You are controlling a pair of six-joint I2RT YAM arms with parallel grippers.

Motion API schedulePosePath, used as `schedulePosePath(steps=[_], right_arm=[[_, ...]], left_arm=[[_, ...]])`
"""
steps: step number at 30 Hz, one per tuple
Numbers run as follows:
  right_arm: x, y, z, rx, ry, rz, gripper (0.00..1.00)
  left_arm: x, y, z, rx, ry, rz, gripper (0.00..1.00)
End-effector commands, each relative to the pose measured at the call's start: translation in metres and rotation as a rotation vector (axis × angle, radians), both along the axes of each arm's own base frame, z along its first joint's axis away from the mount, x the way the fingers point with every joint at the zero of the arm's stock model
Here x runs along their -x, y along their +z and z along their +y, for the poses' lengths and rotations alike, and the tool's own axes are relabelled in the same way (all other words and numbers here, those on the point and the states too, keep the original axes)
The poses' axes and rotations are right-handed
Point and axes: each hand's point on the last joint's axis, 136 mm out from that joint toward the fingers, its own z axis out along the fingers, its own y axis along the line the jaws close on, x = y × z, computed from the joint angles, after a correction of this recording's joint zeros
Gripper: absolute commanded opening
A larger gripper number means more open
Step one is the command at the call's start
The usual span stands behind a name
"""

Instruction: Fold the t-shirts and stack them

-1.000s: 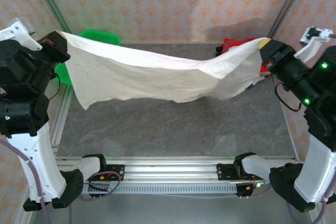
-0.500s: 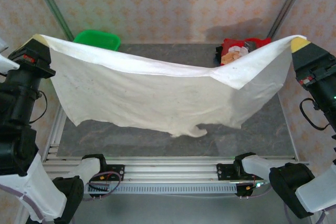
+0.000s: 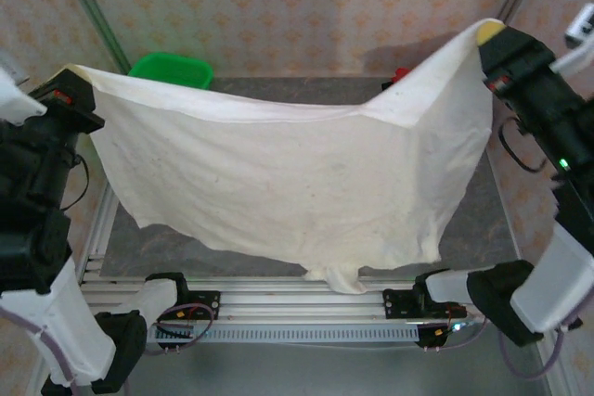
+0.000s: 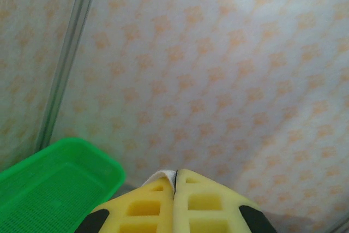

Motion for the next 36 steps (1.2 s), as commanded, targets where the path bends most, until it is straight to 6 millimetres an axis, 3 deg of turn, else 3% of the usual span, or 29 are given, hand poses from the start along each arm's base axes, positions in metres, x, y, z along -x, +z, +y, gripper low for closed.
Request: schedulePosePath(steps=[1,6,11,12,13,14,15,16,17,18,21,23,25,28,31,36], right_arm=[[-0.067,-0.019,0.009,0.084,0.000,0.040,0.00],[-0.198,-0.090,0.002,0.105,0.001,0.188,0.00],[-0.341,-0.198,-0.008,0.087,-0.001,0.346,0.00],[-0.372,-0.221,-0.012,0.057,-0.006,0.347,0.03],[-0.401,-0.241,-0.019,0.000,-0.023,0.336,0.13],[-0.424,-0.254,-0.024,-0.074,-0.037,0.318,0.35],[-0.446,-0.262,-0.029,-0.135,-0.037,0.266,0.65],[-0.461,-0.269,-0.036,-0.178,-0.056,0.227,0.79],[-0.468,-0.272,-0.042,-0.222,-0.072,0.218,0.84],[-0.470,-0.264,-0.041,-0.253,-0.043,0.177,0.86],[-0.446,-0.238,-0.035,-0.158,-0.026,0.181,0.92],[-0.415,-0.225,-0.030,-0.059,-0.004,0.238,0.93],[-0.370,-0.216,-0.023,0.041,0.033,0.324,0.97],[-0.302,-0.224,-0.017,0.133,0.067,0.475,1.00],[-0.233,-0.246,-0.017,0.126,0.064,0.612,0.99],[-0.120,-0.321,-0.020,0.011,0.000,0.844,1.00]], left_arm=[[-0.050,-0.024,0.014,-0.040,0.040,0.078,0.00],[-0.137,-0.091,0.035,-0.041,0.079,0.244,0.00],[-0.251,-0.198,0.052,0.048,0.096,0.402,0.00],[-0.274,-0.223,0.056,0.077,0.111,0.443,0.04],[-0.296,-0.246,0.058,0.097,0.110,0.490,0.13],[-0.313,-0.262,0.060,0.113,0.109,0.516,0.30],[-0.330,-0.278,0.064,0.140,0.126,0.548,0.63],[-0.346,-0.299,0.064,0.167,0.125,0.601,0.80],[-0.357,-0.297,0.063,0.179,0.117,0.603,0.99],[-0.361,-0.292,0.066,0.187,0.134,0.604,1.00],[-0.361,-0.236,0.065,0.180,0.127,0.502,1.00],[-0.347,-0.197,0.066,0.211,0.134,0.432,1.00],[-0.325,-0.163,0.059,0.225,0.094,0.380,1.00],[-0.283,-0.152,0.039,0.269,0.032,0.403,1.00],[-0.239,-0.175,0.016,0.307,-0.024,0.481,1.00],[-0.164,-0.272,-0.014,0.383,-0.051,0.695,1.00]])
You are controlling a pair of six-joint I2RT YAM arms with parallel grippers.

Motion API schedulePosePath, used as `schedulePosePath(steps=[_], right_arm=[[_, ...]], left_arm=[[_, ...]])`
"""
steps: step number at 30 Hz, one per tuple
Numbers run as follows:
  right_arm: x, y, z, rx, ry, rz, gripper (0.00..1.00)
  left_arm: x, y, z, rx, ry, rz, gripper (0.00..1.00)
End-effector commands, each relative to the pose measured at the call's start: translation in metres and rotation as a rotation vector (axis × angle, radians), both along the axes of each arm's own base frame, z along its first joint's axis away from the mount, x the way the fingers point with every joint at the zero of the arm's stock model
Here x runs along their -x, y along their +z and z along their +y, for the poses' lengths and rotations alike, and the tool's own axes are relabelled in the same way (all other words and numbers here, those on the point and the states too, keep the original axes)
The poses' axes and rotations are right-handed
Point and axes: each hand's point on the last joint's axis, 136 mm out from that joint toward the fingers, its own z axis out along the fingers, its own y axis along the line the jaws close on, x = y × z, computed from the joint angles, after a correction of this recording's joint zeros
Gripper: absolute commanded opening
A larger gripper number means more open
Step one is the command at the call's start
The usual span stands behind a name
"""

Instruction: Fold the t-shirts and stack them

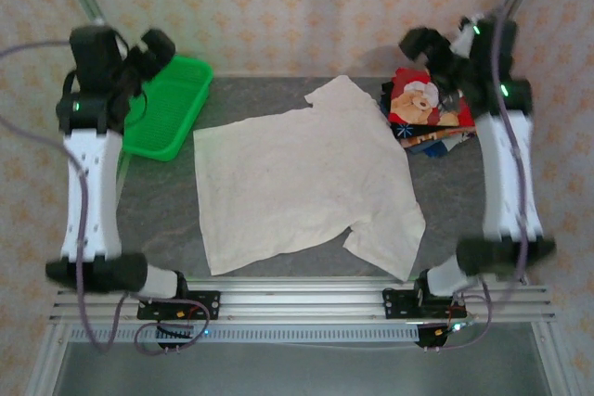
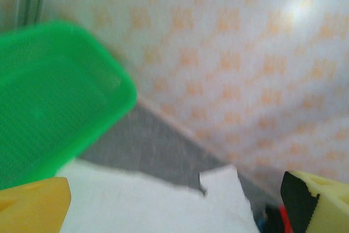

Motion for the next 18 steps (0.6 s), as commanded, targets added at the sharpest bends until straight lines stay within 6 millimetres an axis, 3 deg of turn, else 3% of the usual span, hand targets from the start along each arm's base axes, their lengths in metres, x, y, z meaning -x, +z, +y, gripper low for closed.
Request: schedulePosePath(steps=[1,4,7,10,14,18], right_arm=[[0.054,-0.122,-0.002,-0.060,-0.056,0.396,1.00],[0.122,-0.177,0.003,-0.117,-0.087,0.572,0.99],[0.181,-0.222,0.003,-0.116,-0.119,0.729,0.95],[0.214,-0.253,0.001,-0.092,-0.149,0.808,0.92],[0.211,-0.292,-0.001,-0.084,-0.187,0.824,0.91],[0.183,-0.317,-0.001,-0.104,-0.218,0.777,0.91]], left_arm=[[0.026,-0.123,-0.023,0.099,-0.046,0.334,1.00],[0.065,-0.186,-0.043,0.124,-0.088,0.492,1.00],[0.096,-0.227,-0.062,0.132,-0.120,0.595,1.00],[0.113,-0.267,-0.078,0.138,-0.144,0.689,0.99],[0.105,-0.306,-0.090,0.138,-0.146,0.728,0.96],[0.085,-0.326,-0.095,0.170,-0.124,0.723,0.95]])
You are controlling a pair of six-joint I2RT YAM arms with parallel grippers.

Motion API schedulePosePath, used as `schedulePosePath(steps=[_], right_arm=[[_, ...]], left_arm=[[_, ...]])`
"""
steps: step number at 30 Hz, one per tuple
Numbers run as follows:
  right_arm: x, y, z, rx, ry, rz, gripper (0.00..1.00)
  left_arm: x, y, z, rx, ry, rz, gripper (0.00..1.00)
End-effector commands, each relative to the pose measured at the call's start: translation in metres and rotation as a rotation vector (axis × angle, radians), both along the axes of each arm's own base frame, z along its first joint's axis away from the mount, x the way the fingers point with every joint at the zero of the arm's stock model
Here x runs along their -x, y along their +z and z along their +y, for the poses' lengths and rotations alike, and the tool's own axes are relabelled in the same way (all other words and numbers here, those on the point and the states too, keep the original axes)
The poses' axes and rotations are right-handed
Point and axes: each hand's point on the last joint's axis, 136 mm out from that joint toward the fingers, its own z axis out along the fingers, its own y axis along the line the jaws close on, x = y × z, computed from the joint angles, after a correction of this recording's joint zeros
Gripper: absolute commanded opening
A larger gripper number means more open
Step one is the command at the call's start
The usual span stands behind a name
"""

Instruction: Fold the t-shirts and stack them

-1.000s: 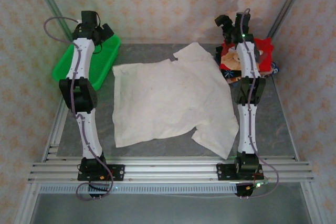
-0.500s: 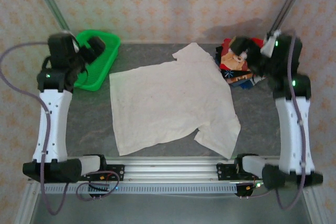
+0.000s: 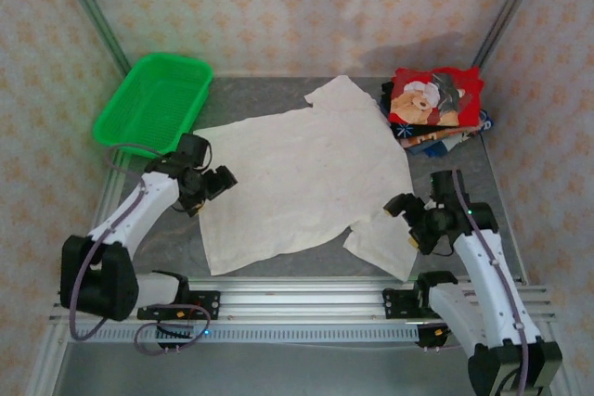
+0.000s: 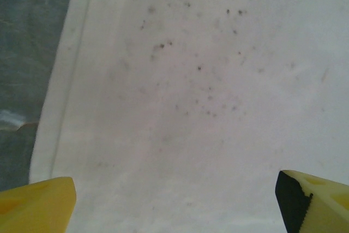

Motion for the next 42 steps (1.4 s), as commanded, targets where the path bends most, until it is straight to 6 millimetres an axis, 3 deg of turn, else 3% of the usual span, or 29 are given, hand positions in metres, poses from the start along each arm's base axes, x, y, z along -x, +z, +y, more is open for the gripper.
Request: schedulePosePath(steps=[1,8,14,18,20,22,26,27,30,32,35,39,42], right_arm=[[-0.032,-0.011,-0.010,0.046,-0.076,-0.064,0.91],[-0.070,-0.019,-0.015,0.083,-0.076,-0.122,0.95],[-0.090,-0.016,-0.025,0.110,-0.089,-0.147,0.96],[-0.099,-0.013,-0.036,0.125,-0.123,-0.172,0.97],[-0.106,-0.014,-0.037,0.123,-0.128,-0.176,0.98],[-0.115,-0.015,-0.032,0.097,-0.115,-0.175,0.98],[-0.133,-0.020,-0.030,0.100,-0.078,-0.147,0.98],[-0.138,-0.019,-0.030,0.101,-0.067,-0.145,0.98],[-0.144,-0.017,-0.030,0.111,-0.035,-0.131,0.98],[-0.140,-0.015,-0.025,0.090,-0.014,-0.116,0.97],[-0.116,-0.010,-0.020,0.076,-0.004,-0.088,0.97],[-0.066,-0.004,0.005,0.002,0.046,-0.039,0.95],[-0.019,-0.006,0.026,-0.031,0.123,0.031,0.93]], left_arm=[[-0.030,-0.005,-0.004,0.022,0.054,-0.078,0.95],[-0.048,-0.062,0.006,-0.042,0.096,0.006,0.91],[-0.051,-0.099,0.033,-0.114,0.149,0.106,0.88],[-0.057,-0.096,0.068,-0.195,0.182,0.128,0.87],[-0.065,-0.095,0.081,-0.194,0.194,0.135,0.80],[-0.078,-0.091,0.093,-0.192,0.210,0.129,0.83],[-0.110,-0.077,0.102,-0.186,0.204,0.091,0.85],[-0.115,-0.081,0.102,-0.186,0.199,0.104,0.86],[-0.129,-0.064,0.102,-0.152,0.210,0.050,0.91],[-0.135,-0.039,0.095,-0.105,0.212,-0.027,0.95],[-0.129,-0.002,0.083,-0.036,0.203,-0.106,0.98],[-0.102,0.041,0.070,0.017,0.172,-0.178,1.00],[-0.075,0.057,0.058,0.051,0.135,-0.191,1.00]])
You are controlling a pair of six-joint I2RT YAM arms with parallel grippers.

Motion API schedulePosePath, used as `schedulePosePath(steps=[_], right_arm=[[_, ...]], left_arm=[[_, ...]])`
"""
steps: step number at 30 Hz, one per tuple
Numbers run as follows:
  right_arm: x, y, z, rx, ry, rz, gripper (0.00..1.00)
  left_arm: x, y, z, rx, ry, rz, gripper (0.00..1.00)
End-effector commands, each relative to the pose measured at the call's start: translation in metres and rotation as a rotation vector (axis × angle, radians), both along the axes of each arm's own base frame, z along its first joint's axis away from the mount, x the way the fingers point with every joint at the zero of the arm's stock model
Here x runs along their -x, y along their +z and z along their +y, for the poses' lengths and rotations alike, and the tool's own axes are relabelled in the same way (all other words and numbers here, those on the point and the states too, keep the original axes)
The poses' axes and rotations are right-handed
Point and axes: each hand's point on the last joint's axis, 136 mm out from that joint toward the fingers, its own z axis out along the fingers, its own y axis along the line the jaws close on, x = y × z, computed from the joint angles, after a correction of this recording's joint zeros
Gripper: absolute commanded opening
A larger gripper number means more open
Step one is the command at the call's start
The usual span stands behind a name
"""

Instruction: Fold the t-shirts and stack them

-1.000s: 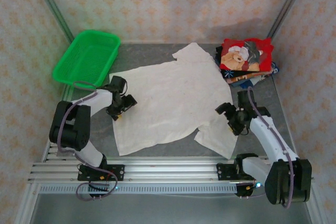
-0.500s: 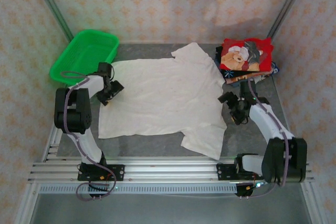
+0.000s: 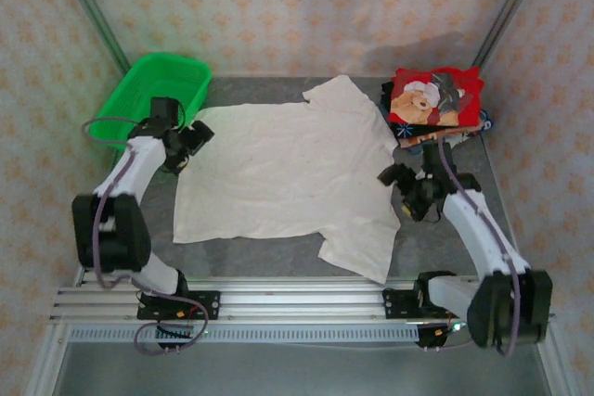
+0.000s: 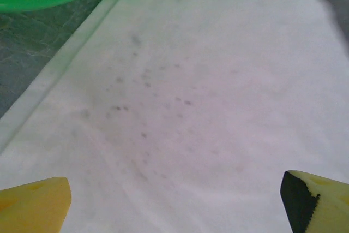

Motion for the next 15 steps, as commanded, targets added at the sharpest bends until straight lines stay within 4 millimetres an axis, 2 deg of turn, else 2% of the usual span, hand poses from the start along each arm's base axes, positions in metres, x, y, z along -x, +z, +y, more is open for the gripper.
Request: schedulePosePath(steps=[1,3,5,8,11,15], right_arm=[[0.072,-0.015,0.021,-0.039,0.080,0.189,0.93],[0.105,-0.020,0.030,-0.036,0.135,0.248,0.91],[0.135,-0.029,0.031,-0.008,0.177,0.305,0.87],[0.159,-0.044,0.030,0.005,0.204,0.347,0.80],[0.160,-0.061,0.030,0.027,0.215,0.367,0.74],[0.135,-0.079,0.039,0.040,0.193,0.339,0.65]], left_arm=[[0.041,0.007,-0.016,0.043,-0.066,0.039,1.00],[0.065,0.007,-0.018,0.026,-0.088,0.068,1.00],[0.088,0.001,-0.020,0.014,-0.101,0.099,1.00],[0.118,-0.021,-0.022,0.016,-0.106,0.161,1.00],[0.137,-0.046,-0.024,0.036,-0.093,0.210,0.99],[0.133,-0.064,-0.030,0.074,-0.079,0.204,0.96]])
